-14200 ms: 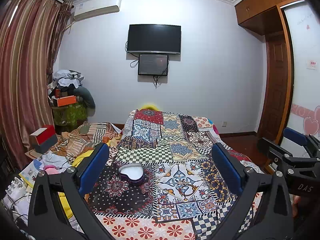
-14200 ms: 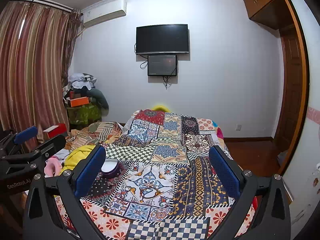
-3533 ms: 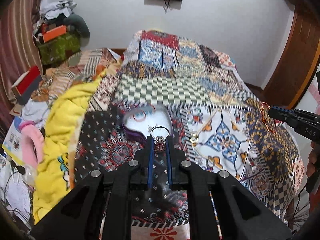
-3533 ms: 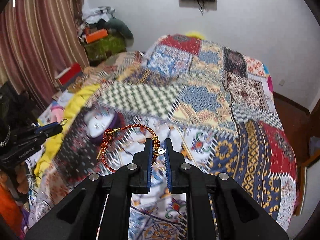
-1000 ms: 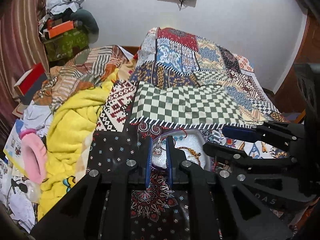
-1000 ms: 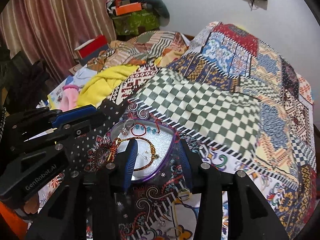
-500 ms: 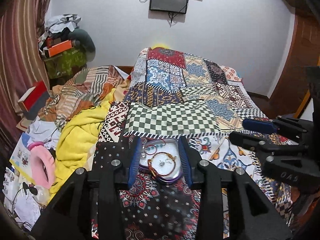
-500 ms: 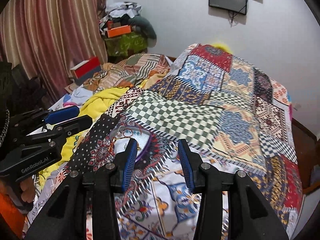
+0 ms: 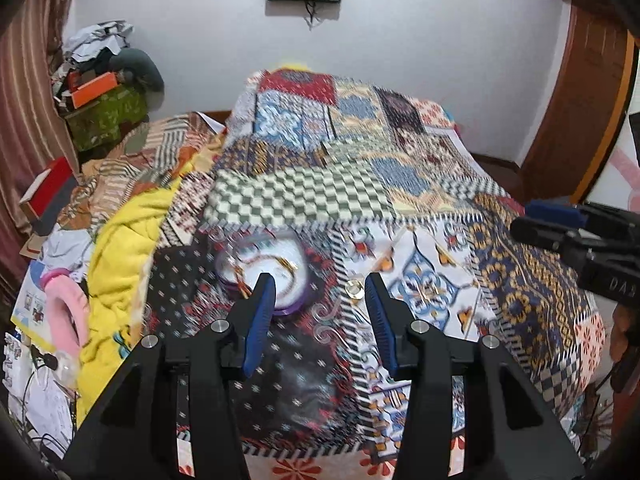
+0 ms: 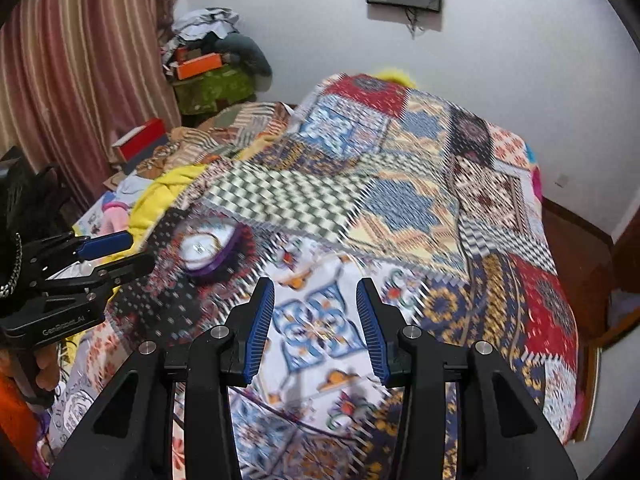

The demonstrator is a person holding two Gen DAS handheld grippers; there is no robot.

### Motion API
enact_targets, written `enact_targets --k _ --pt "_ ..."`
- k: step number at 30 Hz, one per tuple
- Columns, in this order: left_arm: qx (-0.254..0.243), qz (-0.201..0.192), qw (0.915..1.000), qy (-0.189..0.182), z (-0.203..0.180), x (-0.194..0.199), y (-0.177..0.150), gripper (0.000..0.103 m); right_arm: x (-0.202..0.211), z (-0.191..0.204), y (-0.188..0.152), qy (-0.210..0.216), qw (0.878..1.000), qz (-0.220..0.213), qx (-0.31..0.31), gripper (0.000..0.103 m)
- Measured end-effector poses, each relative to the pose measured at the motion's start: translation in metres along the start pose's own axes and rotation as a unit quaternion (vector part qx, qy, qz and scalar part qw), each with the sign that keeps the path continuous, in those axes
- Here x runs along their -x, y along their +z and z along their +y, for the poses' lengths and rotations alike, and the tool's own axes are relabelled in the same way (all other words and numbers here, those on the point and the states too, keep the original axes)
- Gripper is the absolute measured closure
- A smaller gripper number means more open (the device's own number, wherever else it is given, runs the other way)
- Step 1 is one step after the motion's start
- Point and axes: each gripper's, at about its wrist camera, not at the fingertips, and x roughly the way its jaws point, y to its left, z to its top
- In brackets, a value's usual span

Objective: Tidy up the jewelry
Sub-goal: 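Move both open tools back toward the silver rings on the quilt, then grasp a silver ring with left tool while right tool grasps another ring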

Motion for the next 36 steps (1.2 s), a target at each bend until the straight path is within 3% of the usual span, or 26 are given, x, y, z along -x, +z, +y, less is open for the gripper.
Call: enact_targets --k 11,18,22,30,36 --pt "-0.014 0.069 0.9972 -0.025 -0.024 -0.046 -0.032 0.058 -0.021 -0.03 -0.037 -0.005 0.998 0.054 -0.021 0.064" --pt "-0.02 0.105 0.9938 -0.029 -0.023 -0.073 -0.047 0.058 -0.041 -0.033 -0.053 0.016 0.995 0.091 -0.033 0.064" --pt "-0.027 0.123 0.9914 -0.036 -0.024 -0.087 -0.051 0.073 -0.051 -0.026 -0.057 0.025 0.994 0.104 -0.024 0.064" --pt "-0.042 0.123 0.9901 -0.053 -0.033 -0.103 -0.049 0.075 -0.063 -0.018 -0.056 0.043 0.992 0.115 -0.018 0.064" --pt "-0.036 0.12 0.9894 -0.074 -0.033 -0.112 -0.047 0.094 -0.071 -0.011 -0.055 0.055 0.99 0.126 -0.014 0.064"
